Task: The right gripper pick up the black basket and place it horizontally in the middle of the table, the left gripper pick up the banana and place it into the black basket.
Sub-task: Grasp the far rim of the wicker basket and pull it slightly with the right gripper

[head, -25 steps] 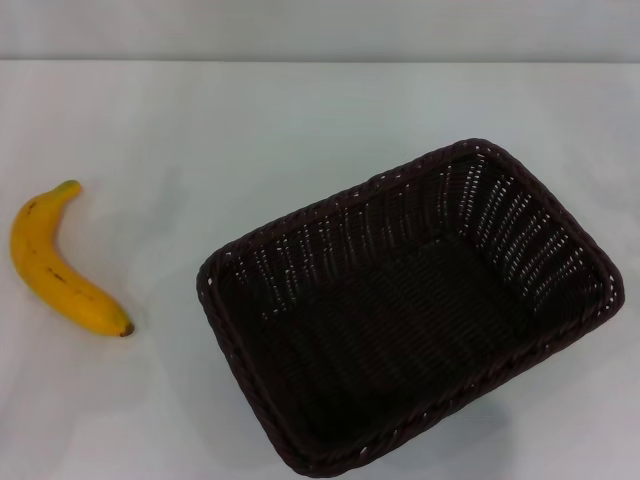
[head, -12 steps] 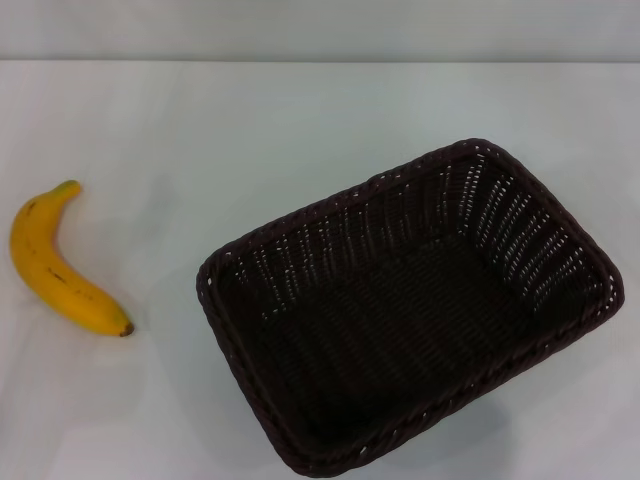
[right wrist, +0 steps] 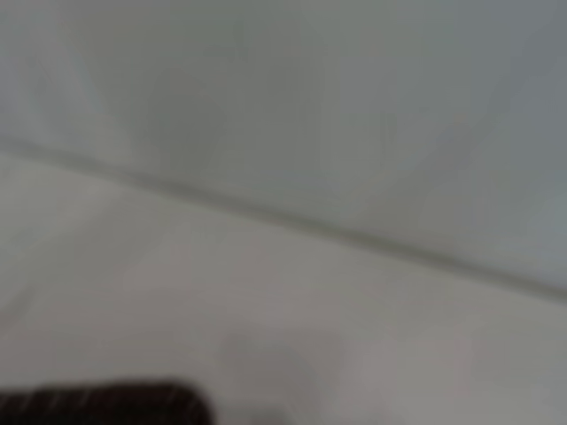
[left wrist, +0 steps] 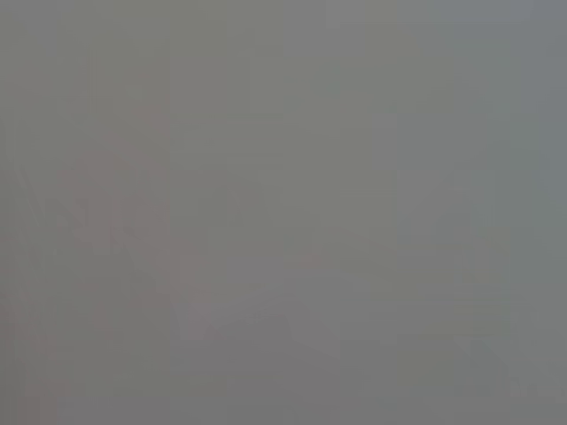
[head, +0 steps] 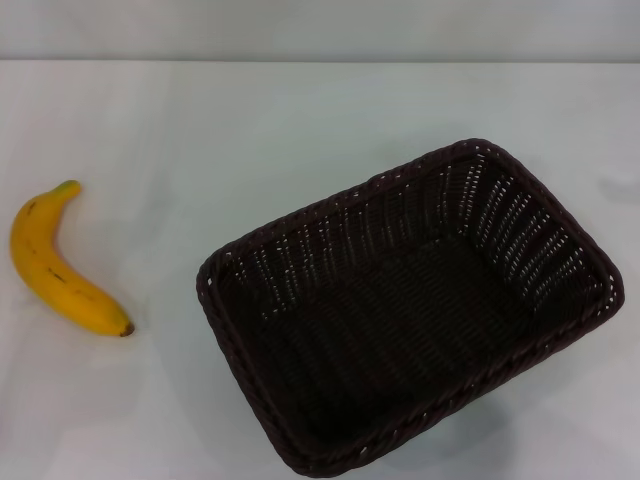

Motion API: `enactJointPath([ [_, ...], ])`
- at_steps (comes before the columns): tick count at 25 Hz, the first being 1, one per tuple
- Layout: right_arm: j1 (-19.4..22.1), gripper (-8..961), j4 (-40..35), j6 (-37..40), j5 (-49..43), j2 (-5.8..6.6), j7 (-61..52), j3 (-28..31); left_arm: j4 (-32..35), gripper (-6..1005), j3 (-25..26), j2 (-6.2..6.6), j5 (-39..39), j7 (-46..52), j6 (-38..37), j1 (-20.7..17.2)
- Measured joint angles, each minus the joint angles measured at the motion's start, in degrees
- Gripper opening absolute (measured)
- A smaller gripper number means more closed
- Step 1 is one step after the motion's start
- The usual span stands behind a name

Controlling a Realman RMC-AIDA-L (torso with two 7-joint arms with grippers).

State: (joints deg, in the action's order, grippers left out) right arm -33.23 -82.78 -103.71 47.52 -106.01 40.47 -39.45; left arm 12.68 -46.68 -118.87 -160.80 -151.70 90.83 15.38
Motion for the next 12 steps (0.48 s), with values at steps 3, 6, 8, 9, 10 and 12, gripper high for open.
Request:
enactJointPath([
  [3, -3.1, 857, -0.2, -1.6, -3.1, -0.24, -4.1, -5.8, 0.6, 848, 0.0, 0.05, 0.0, 0.0, -0.1, 0.0],
  [6, -7.0, 856, 1.5, -2.4, -5.0, -1.04, -8.2, -11.0, 1.1, 847, 0.0, 0.11, 0.1, 0.0, -0.2, -0.2],
  [8, -8.6, 855, 2.8, -2.7, -5.4, -1.39, -9.7, -12.7, 1.1, 846, 0.0, 0.19, 0.1, -0.1, -0.2, -0.3],
  [9, -10.1, 852, 4.1, -2.9, -5.8, -1.71, -11.0, -14.1, 1.1, 846, 0.0, 0.24, 0.1, -0.1, -0.2, -0.3],
  [10, -11.4, 849, 5.7, -3.0, -6.3, -2.12, -11.9, -15.3, 1.1, 845, 0.0, 0.27, 0.1, -0.2, -0.4, -0.3],
  [12, -13.6, 842, 8.9, -3.0, -8.3, -3.43, -13.0, -16.8, 1.1, 845, 0.0, 0.31, 0.1, -0.3, -0.6, -0.4],
])
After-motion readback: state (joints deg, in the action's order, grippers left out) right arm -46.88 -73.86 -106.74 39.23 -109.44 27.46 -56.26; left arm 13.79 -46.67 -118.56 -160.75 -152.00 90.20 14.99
